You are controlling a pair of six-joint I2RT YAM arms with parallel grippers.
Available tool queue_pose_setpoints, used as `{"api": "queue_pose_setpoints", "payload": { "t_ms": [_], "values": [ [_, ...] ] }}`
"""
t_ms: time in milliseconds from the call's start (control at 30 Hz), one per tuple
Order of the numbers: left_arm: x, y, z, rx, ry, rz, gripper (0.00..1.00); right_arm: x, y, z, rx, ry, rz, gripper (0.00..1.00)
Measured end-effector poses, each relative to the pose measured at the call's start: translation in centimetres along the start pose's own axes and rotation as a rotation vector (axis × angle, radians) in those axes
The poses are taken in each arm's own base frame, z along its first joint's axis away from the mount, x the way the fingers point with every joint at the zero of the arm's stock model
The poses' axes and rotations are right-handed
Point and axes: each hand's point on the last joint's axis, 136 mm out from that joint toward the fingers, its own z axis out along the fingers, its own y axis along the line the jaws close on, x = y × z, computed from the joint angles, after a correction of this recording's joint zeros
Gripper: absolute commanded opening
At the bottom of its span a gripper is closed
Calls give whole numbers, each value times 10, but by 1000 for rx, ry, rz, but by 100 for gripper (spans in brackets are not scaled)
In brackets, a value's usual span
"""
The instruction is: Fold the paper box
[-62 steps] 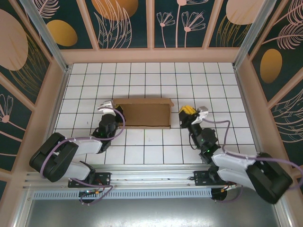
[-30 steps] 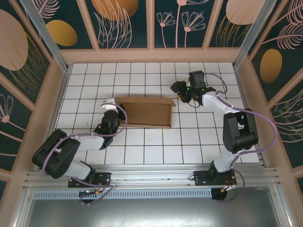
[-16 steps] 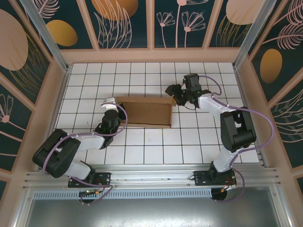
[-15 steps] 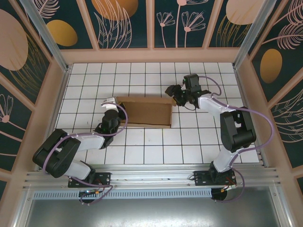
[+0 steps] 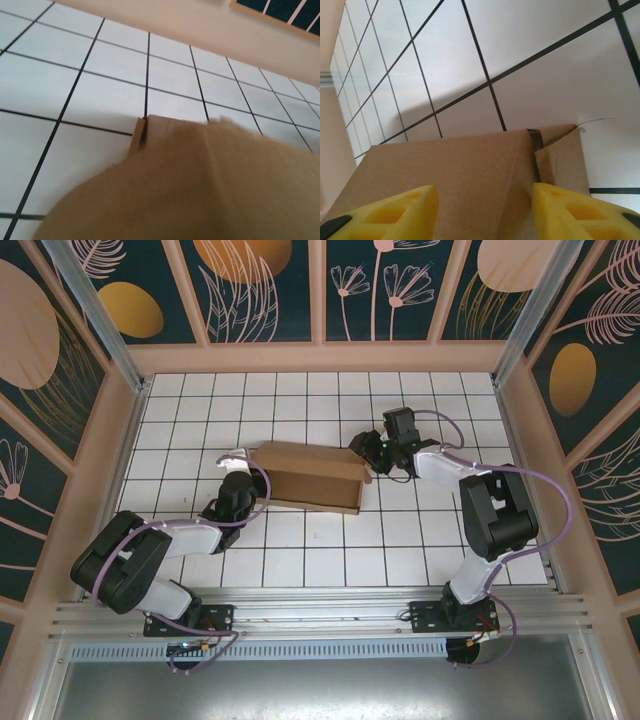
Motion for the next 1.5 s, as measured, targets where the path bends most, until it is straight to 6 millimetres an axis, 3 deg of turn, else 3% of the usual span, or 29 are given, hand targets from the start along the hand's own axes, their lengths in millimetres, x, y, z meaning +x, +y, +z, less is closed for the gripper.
{"api": "queue_pose_setpoints", "payload": {
  "t_ms": [133,400,600,800,933,1033,1133,1233,1333,1500],
  "values": [
    [-1,1,-8,-5,22,-15,35,-2,-8,1,32,-24,-13,52],
    [-21,5,-36,-21,20,-82,46,-8,-13,0,55,-60,-38,52],
    [-16,28,-58,-113,58,-128,46,-13,-16,0,73,-82,-75,52],
    [-11,50,-80,-206,90,-134,38,-17,-18,-1,90,-102,-118,51],
    [-44,52,-100,-227,7,-126,45,-20,-20,-2,107,-116,-177,51],
    [-86,36,-104,-220,-66,-90,62,-21,-19,-2,109,-120,-239,51],
    [-124,7,-90,-187,-89,-12,71,-20,-17,-1,107,-115,-313,51],
    [-135,-21,-59,-133,-36,69,74,-20,-14,-1,102,-112,-390,51],
    [-121,-30,-17,-78,75,110,75,-18,-12,0,96,-105,-457,51],
    [-66,-8,32,-26,295,86,75,-17,-9,0,83,-97,-535,51]
  ]
}}
